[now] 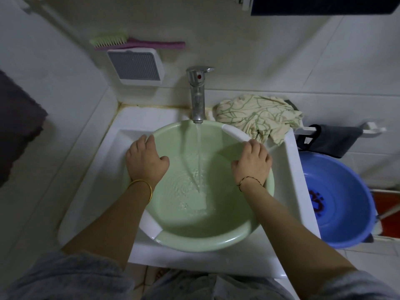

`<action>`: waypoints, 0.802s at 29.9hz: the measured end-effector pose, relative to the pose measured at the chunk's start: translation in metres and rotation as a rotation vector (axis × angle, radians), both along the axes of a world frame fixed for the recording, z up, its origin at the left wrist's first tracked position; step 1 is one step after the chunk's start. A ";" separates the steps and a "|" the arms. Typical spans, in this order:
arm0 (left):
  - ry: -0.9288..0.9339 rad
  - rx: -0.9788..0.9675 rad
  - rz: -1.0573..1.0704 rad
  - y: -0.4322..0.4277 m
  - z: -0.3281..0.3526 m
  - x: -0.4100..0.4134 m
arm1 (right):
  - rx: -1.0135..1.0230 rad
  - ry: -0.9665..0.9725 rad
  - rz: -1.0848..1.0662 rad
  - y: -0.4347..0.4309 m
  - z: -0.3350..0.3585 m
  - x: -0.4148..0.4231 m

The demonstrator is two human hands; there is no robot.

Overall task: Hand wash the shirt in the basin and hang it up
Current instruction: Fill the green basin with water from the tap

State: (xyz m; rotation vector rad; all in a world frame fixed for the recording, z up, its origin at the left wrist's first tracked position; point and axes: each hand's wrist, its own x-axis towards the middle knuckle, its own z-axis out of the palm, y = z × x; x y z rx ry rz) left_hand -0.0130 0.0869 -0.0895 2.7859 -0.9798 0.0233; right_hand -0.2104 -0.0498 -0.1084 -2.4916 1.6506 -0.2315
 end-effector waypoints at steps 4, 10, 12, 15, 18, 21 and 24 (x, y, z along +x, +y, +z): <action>0.002 0.000 0.003 0.000 0.000 0.000 | 0.004 -0.002 0.000 0.000 0.000 0.000; 0.004 -0.009 0.002 0.000 0.000 -0.001 | 0.011 0.004 0.001 0.000 0.000 0.000; 0.003 -0.009 0.002 0.000 0.000 -0.001 | 0.003 -0.012 -0.001 0.000 0.000 0.000; 0.000 -0.008 0.001 0.000 0.000 0.000 | -0.007 -0.039 -0.004 0.001 -0.001 0.000; 0.001 -0.010 -0.001 0.000 0.000 -0.001 | -0.011 -0.039 -0.004 0.001 -0.001 0.001; 0.000 -0.013 0.000 -0.001 0.000 0.000 | -0.009 -0.031 -0.005 0.001 0.000 0.001; -0.001 -0.015 0.001 0.000 -0.001 0.000 | -0.004 -0.015 -0.003 0.000 0.000 0.000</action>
